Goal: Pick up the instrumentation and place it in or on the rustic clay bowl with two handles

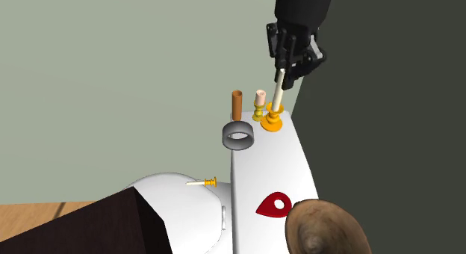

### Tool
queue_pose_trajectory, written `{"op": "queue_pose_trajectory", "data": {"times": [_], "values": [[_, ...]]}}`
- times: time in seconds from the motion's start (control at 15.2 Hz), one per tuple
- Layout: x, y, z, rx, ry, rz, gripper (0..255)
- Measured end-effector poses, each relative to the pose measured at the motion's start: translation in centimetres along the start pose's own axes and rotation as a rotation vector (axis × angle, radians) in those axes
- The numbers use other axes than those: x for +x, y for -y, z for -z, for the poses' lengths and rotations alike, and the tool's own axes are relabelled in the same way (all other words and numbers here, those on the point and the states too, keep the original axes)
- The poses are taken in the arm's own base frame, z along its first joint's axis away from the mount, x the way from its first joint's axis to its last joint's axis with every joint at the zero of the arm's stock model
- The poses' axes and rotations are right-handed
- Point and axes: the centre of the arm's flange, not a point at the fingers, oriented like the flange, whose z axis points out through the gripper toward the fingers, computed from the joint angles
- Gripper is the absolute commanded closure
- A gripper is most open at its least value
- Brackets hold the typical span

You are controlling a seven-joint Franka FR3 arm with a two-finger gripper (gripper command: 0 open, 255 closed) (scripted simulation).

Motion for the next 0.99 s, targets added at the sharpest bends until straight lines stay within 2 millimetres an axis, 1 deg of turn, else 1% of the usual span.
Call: {"op": "queue_pose_trajectory", "data": {"times": [0.2, 0.33, 0.4, 0.46, 0.59, 0.73, 0.79, 0.99], "values": [[0.2, -3.6, 0.9, 0.0, 0.0, 0.0, 255], [-0.4, -6.4, 1.2, 0.0, 0.0, 0.0, 255], [-0.2, -7.8, 1.3, 0.0, 0.0, 0.0, 255], [-0.3, -8.8, 1.5, 0.0, 0.0, 0.0, 255], [-0.7, -11.6, 2.1, 0.0, 0.0, 0.0, 255], [-0.5, -14.4, 2.3, 0.0, 0.0, 0.0, 255], [-0.5, -15.5, 2.5, 0.0, 0.0, 0.0, 255], [-0.7, -19.5, 3.3, 0.0, 0.0, 0.0, 255]]}}
